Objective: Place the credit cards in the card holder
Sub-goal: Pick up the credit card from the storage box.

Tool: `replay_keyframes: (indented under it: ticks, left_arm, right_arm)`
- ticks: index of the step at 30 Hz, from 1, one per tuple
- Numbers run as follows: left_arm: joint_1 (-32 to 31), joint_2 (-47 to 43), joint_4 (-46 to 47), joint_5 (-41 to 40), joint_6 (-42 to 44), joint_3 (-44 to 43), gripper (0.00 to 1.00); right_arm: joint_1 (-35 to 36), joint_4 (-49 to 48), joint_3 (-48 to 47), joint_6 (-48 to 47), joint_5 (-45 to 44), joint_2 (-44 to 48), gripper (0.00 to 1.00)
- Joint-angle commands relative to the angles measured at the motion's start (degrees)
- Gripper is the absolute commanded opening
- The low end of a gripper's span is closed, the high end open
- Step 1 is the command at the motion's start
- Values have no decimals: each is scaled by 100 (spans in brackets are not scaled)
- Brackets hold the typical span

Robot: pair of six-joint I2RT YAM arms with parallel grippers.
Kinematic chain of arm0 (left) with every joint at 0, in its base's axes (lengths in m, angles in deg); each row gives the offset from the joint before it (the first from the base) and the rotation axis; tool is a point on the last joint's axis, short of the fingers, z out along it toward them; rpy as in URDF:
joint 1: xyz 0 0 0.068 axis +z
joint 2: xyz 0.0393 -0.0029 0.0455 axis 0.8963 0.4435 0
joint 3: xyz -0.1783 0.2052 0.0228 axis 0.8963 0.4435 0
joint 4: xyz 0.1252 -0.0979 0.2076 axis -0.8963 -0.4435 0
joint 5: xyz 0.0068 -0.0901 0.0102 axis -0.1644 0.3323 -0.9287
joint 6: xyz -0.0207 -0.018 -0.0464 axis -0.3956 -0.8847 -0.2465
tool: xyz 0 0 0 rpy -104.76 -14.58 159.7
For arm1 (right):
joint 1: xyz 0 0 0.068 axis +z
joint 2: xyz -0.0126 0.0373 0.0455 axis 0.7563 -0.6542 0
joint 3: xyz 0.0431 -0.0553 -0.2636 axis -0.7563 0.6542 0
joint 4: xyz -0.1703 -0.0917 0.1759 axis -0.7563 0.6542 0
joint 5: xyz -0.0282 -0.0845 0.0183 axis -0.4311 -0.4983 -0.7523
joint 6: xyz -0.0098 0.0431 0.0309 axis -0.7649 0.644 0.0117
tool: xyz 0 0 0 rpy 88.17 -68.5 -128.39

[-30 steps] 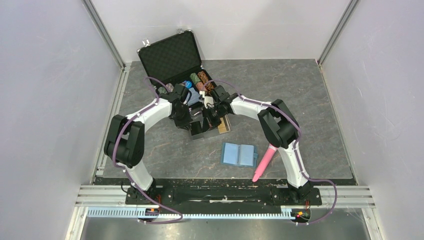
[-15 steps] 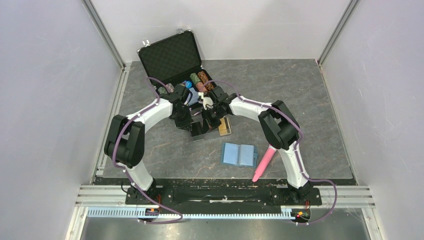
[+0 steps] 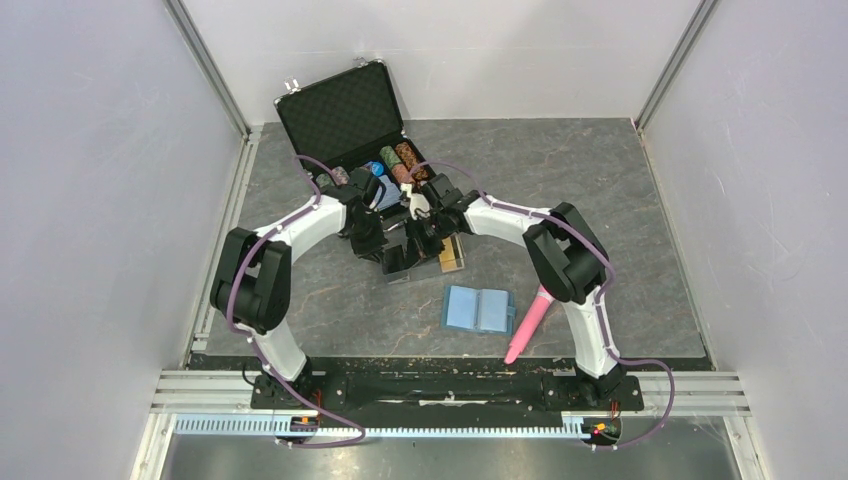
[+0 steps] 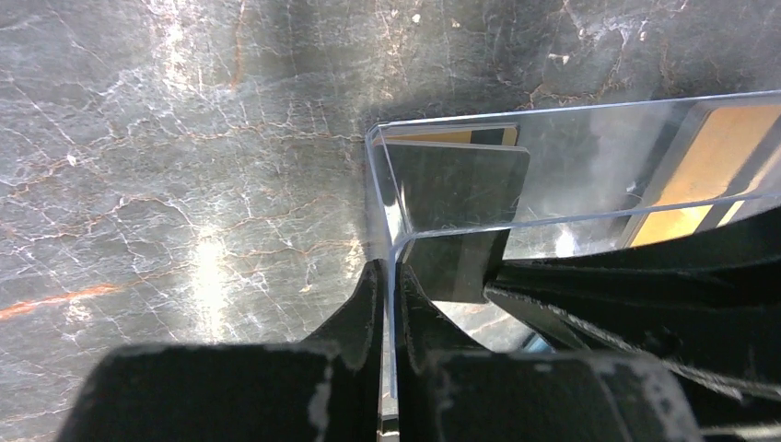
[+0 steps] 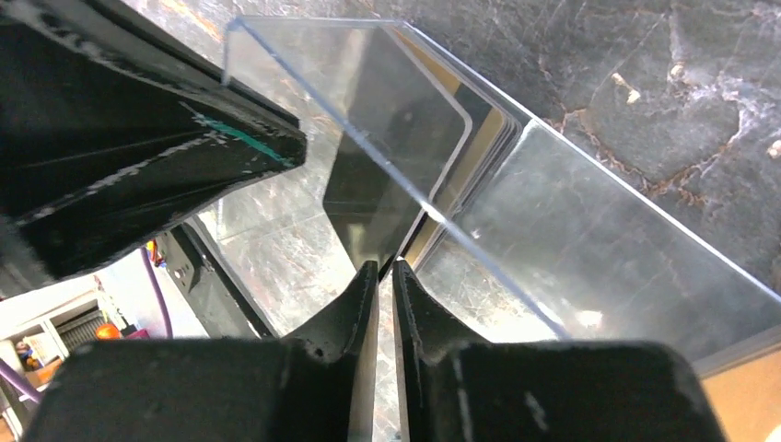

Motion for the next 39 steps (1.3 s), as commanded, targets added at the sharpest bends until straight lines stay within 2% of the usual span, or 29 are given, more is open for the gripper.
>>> replay_keyframes:
  ticks: [1, 4, 8, 13, 17, 19, 24, 28, 33, 39]
  left_arm:
    - [-118, 199, 437, 857, -587, 73, 2]
    - [-94, 164, 515, 947, -685, 105, 2]
    - [-61, 105, 624, 1057, -760, 187, 2]
    - [-56, 87, 621, 1057, -721, 213, 2]
    - [-58, 87, 502, 952, -618, 175, 2]
    - [-60, 79, 364, 818, -551, 127, 2]
    - [-60, 10, 110, 564, -396, -12, 2]
    - [-56, 12, 33, 506, -379, -80, 2]
    - [-60, -17, -72, 410, -344, -150, 2]
    - [-58, -75, -157, 332, -330, -222, 2]
  right_arm:
    - [174, -634, 231, 227, 416, 464, 14]
    - [169, -787, 419, 227, 356, 551, 19]
    - [174, -855, 502, 213, 336, 510, 20]
    - [174, -529, 257, 29, 39, 329, 10]
    - [173, 77, -118, -327, -461, 206, 9]
    - [171, 298, -211, -480, -703, 223, 14]
    - [174, 462, -230, -606, -1036, 433, 39]
    - [173, 567, -286, -678, -1225, 509, 45]
    - [174, 646, -309, -794, -1442, 540, 45]
    - [173, 664, -353, -816, -1419, 431, 33]
